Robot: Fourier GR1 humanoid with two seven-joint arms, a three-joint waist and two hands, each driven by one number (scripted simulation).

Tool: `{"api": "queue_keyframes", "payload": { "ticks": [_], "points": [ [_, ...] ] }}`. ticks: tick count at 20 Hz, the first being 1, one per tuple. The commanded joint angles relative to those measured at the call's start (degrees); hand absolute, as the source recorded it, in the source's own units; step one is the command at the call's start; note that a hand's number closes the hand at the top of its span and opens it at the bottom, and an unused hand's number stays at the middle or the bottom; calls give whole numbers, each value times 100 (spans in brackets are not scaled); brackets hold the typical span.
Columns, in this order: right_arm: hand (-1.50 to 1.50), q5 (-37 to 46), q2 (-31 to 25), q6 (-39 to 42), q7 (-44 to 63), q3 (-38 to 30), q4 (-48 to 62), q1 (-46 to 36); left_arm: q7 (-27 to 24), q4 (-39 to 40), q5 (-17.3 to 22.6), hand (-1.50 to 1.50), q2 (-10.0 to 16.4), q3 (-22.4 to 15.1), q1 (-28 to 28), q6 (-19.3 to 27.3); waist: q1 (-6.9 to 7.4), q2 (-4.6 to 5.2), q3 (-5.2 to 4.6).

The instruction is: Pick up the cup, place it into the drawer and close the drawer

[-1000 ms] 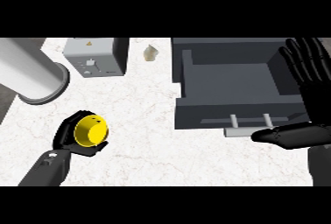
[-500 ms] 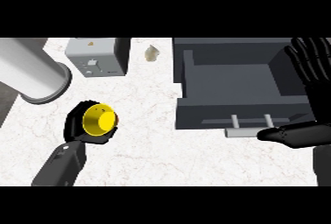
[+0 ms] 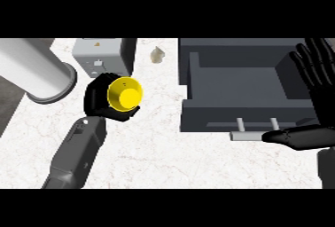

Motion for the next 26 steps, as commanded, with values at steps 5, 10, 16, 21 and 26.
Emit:
{"api": "queue_keyframes", "payload": {
  "ticks": [5,10,16,21,26],
  "points": [
    [-150,105,20,-8,-53,66,-113,45,1564,-1129,277,150,-381,-839,-1059,664,-30,-29,2],
    [-150,302,249,-305,175,263,-164,-76,2999,-1614,221,150,-388,-869,-1789,1140,-37,-3,-2],
    [-150,171,51,-174,106,59,72,-316,3494,-972,526,150,-390,-1489,-2892,2197,-159,40,-1],
    [-150,83,-12,148,-289,42,198,-1,3664,160,811,150,-391,-1854,-3495,2559,-343,88,4],
    [-150,-8,-20,92,-123,49,289,-488,3911,848,1162,150,-391,-2547,-3823,3178,-565,141,8]
  ]
}}
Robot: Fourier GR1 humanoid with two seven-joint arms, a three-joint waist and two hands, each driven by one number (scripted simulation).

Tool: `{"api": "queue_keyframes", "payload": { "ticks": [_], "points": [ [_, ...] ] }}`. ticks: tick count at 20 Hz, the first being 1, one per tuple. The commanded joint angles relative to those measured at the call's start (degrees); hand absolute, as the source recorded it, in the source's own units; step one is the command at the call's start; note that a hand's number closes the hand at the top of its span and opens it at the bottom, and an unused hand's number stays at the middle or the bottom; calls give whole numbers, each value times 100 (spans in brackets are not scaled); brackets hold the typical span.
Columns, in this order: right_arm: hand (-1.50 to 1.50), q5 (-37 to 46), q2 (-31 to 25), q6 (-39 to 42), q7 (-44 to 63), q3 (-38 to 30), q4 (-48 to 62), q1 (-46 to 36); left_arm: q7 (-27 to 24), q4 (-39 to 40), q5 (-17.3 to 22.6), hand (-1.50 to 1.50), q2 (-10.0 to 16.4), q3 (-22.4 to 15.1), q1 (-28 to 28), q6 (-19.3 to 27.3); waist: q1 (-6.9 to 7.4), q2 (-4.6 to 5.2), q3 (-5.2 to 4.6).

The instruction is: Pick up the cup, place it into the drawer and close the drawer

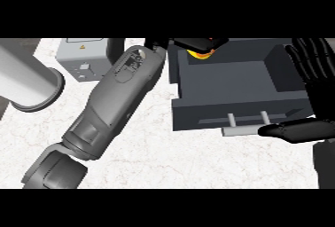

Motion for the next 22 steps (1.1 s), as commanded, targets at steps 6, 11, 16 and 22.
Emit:
{"api": "queue_keyframes", "payload": {
  "ticks": [6,11,16,22],
  "points": [
    [-150,-65,18,67,-93,51,-16,-198,485,1252,294,150,-2,-829,-438,-277,-348,124,6],
    [-150,-92,23,196,-54,204,153,-379,453,1286,515,150,-2,-1250,-225,-530,-607,198,6],
    [-150,-167,115,261,-76,343,108,-538,59,1047,889,-150,-2,-1347,87,-475,-734,216,-2],
    [150,-924,233,1215,-88,916,139,-557,-524,679,1564,-150,-2,-1165,265,-475,-809,244,-3]
  ]
}}
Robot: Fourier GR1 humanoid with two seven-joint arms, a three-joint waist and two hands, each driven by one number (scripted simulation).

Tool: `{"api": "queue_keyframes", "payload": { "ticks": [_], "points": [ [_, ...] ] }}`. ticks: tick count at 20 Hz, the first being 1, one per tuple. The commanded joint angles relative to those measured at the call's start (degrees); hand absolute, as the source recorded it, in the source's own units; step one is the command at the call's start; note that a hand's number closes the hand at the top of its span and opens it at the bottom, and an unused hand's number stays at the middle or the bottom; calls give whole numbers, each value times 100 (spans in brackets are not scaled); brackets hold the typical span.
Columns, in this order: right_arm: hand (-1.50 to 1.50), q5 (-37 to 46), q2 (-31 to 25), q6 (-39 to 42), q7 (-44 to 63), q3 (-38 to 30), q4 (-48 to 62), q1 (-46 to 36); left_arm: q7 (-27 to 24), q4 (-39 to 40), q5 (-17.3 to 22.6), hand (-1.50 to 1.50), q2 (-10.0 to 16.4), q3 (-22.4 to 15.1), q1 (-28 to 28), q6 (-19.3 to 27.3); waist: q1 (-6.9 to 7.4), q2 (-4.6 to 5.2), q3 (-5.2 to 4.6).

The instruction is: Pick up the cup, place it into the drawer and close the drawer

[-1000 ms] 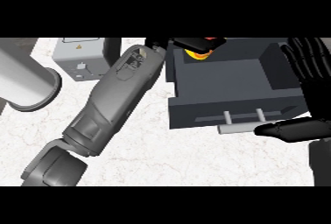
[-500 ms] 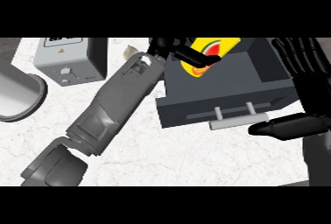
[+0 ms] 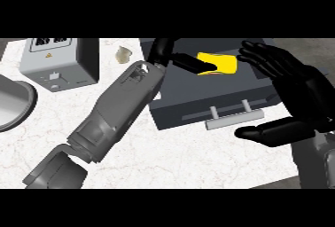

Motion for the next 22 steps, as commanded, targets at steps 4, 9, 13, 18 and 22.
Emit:
{"api": "queue_keyframes", "payload": {
  "ticks": [4,9,13,18,22],
  "points": [
    [150,-707,-120,1160,239,723,88,-9,-784,-454,811,-150,0,222,32,-136,106,-37,-9],
    [150,-71,-927,1867,650,1262,-182,448,-1078,-317,1078,-150,0,212,145,230,284,-149,-8],
    [-150,804,-1189,1716,785,1356,-121,527,-1184,-162,1190,-150,0,240,59,309,613,-183,-5],
    [-150,2679,-1088,1048,-29,1838,281,818,-1377,-172,1356,-150,0,367,150,161,915,-199,3],
    [-150,3526,-835,392,-409,2148,1350,804,-1466,-440,1386,-150,1,469,366,79,1233,-256,1]
  ]
}}
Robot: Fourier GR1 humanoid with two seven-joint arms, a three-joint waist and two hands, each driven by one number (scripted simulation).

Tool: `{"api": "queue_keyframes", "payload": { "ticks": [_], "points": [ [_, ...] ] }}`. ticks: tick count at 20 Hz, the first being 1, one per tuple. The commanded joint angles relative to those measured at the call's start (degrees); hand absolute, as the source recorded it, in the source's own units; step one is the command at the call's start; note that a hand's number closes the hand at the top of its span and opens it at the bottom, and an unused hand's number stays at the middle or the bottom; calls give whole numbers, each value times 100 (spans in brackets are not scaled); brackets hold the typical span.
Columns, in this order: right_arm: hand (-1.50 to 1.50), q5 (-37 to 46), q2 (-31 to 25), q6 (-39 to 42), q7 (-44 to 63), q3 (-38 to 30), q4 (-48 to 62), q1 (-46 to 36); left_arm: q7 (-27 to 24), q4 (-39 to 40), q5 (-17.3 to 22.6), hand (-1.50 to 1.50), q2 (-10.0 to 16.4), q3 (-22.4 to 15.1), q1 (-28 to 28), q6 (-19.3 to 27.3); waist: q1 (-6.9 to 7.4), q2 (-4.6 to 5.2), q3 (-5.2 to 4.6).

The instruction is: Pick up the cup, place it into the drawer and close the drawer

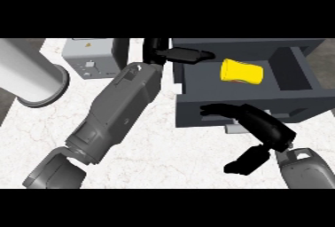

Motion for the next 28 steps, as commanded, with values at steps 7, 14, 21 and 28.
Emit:
{"api": "queue_keyframes", "payload": {
  "ticks": [7,14,21,28],
  "points": [
    [150,1649,517,-894,-1224,567,3418,-971,-17,-575,71,-150,200,155,561,-245,528,-30,6],
    [150,1683,539,-1647,-2359,-165,5406,-1951,33,-1252,132,-150,534,95,1352,-717,840,8,19],
    [150,1244,-8,-1759,-2882,-1153,6435,-3120,147,-1579,164,-150,941,70,1797,-1165,1033,98,25],
    [150,1046,-137,-2020,-2547,-1585,6891,-3735,246,-1848,95,-150,1027,-65,1991,-1271,1278,163,26]
  ]
}}
